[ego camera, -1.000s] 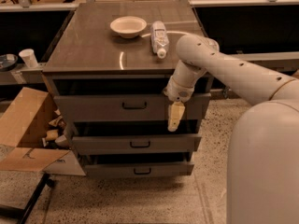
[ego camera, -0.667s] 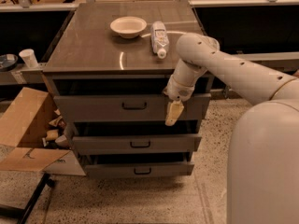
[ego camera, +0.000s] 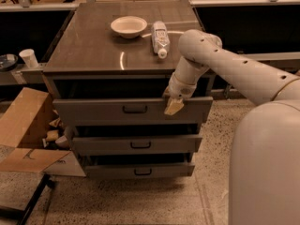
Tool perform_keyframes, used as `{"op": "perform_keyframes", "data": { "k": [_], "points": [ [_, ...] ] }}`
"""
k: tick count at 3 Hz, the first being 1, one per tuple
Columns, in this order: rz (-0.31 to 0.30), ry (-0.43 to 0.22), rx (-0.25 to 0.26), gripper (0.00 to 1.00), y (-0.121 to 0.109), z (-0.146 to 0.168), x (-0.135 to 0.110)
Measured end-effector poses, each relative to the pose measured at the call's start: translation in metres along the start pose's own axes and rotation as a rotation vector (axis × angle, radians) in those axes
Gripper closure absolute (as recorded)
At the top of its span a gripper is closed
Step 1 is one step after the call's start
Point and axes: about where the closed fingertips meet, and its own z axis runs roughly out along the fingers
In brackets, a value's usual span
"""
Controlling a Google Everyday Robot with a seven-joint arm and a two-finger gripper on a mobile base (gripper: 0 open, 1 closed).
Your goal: Open top drawer
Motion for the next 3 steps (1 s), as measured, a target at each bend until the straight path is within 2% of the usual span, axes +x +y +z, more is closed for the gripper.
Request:
{"op": "perform_keyframes", "data": {
  "k": [1,2,3],
  "points": [
    [0.000,0.000,0.000,1.00,0.001,-0.007,-0.003],
    [-0.056,-0.044,-0.041,1.00,0.032,-0.002,0.002],
    [-0.063,-0.045,-0.049,0.73,0.035,0.001,0.005]
  ]
}}
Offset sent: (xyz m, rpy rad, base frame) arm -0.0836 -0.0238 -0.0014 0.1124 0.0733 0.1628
